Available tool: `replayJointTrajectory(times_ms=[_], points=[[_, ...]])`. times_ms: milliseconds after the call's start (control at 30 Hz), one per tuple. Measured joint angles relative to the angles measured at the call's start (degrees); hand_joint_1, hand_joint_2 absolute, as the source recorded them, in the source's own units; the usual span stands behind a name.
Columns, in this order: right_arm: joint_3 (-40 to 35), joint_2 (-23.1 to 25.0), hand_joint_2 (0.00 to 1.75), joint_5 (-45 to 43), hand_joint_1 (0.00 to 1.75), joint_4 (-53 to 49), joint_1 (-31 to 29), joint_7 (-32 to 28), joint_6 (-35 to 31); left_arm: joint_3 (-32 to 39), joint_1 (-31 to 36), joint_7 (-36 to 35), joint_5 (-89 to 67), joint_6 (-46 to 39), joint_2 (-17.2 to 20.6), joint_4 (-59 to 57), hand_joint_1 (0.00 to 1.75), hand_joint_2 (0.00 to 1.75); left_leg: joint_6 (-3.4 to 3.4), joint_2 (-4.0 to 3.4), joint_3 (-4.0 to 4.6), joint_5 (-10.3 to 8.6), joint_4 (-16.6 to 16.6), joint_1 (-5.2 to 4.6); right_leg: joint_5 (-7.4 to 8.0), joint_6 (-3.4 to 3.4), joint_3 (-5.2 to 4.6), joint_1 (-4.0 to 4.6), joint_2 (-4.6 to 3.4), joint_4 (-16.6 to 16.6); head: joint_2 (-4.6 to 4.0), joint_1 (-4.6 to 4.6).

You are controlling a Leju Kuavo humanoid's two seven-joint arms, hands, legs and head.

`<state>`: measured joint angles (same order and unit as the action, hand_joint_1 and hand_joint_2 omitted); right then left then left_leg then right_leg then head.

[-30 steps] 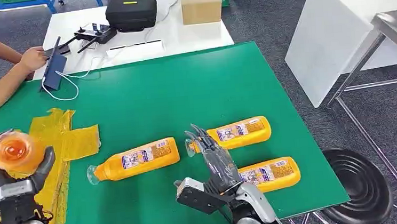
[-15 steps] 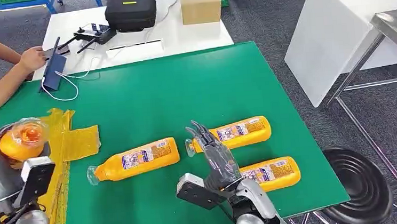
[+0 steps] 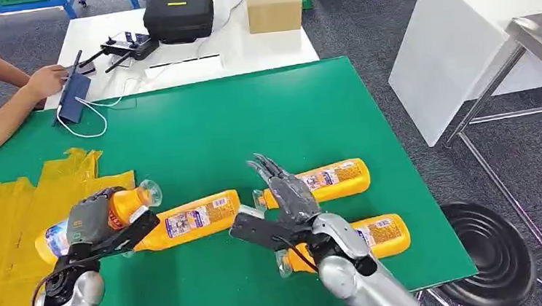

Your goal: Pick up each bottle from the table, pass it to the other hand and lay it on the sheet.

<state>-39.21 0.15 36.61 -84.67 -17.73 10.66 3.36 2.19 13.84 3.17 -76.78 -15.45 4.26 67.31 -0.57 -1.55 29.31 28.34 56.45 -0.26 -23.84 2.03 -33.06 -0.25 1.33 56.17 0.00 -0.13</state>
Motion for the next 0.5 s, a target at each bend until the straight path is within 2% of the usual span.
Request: replayJointTrajectory(times_ms=[233, 267, 300, 333, 500], points=[[-2.84, 2.75, 1.75, 0.61, 0.0, 7.04, -7.52, 1.73, 3.22, -2.73, 4.2, 0.37, 1.73, 1.68, 0.9, -7.34, 1.75, 1.75, 0.06, 0.01, -0.05, -0.06, 0.0, 0.0, 0.0, 0.0, 0.0, 0.01, 0.02, 0.1, 0.0, 0.0], [-3.21, 3.08, 1.75, 0.61, 0.0, 7.92, -8.08, 1.86, 3.35, -3.0, 4.54, 0.37, 1.99, 1.9, 0.96, -7.92, 0.03, 1.75, 0.06, 0.03, -0.04, -0.06, 0.0, 0.0, 0.0, 0.0, 0.0, 0.01, 0.03, 0.1, 0.0, 0.0], [-3.58, 3.36, 1.75, 0.61, 0.0, 8.98, -8.75, 1.99, 3.52, -3.11, 4.87, 0.37, 2.1, 1.9, 1.03, -8.58, 0.0, 1.75, 0.08, 0.02, -0.04, -0.06, 0.0, 0.0, 0.0, 0.0, 0.0, 0.01, 0.03, 0.12, 0.0, 0.02], [-3.8, 3.61, 1.75, 0.61, 0.0, 9.6, -9.21, 2.04, 3.66, -3.17, 5.12, 0.31, 2.1, 1.92, 1.07, -8.91, 0.0, 0.0, 0.09, 0.02, -0.06, -0.07, 0.0, 0.01, 0.0, 0.0, 0.0, 0.01, 0.03, 0.12, 0.0, 0.0], [-4.87, 5.07, 1.75, 0.22, 0.0, 13.64, -10.85, 2.28, 4.11, -3.56, 6.06, -0.3, 2.69, 4.07, 1.31, -11.6, 0.0, 0.0, 0.1, 0.01, -0.05, -0.1, 0.0, 0.01, 0.0, -0.01, -0.03, 0.02, 0.0, 0.14, 0.02, 0.02]])
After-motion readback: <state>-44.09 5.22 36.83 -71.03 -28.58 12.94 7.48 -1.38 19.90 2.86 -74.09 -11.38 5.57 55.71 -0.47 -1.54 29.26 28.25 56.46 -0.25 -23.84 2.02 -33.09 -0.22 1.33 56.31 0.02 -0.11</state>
